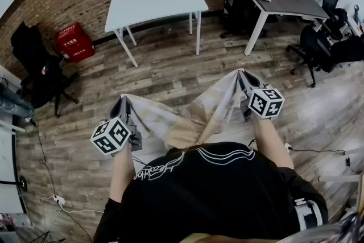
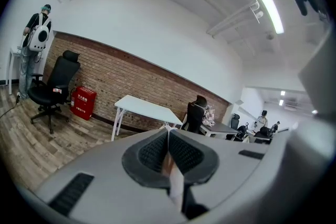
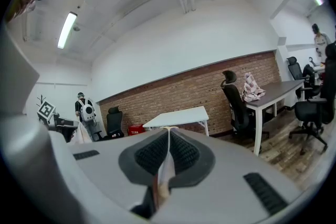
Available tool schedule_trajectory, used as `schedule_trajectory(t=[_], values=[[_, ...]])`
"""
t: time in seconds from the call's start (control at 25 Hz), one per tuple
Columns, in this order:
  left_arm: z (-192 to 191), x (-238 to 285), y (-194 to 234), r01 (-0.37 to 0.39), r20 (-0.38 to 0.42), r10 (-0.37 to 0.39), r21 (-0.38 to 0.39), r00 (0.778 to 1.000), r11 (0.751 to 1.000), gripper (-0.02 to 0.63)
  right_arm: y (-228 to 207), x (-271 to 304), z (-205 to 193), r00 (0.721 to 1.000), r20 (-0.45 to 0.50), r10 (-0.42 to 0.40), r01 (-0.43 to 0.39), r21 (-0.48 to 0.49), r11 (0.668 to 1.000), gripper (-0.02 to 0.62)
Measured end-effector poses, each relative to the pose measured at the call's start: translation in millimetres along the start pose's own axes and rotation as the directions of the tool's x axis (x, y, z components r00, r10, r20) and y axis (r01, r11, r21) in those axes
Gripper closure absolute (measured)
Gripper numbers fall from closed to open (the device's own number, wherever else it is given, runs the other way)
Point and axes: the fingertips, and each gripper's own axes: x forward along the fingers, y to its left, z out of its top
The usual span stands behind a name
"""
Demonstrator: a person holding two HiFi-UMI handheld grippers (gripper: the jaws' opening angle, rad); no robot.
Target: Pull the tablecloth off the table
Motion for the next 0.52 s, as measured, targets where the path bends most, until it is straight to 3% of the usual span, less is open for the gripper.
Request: schedule_trajectory(t=[0.52], values=[[5, 7, -11, 0.0, 0.008, 0.0, 0.022, 1.0, 1.0, 0.6, -14, -1, 0, 1.0, -0.008, -0.007, 0.007, -0.001, 1.0, 0.598]])
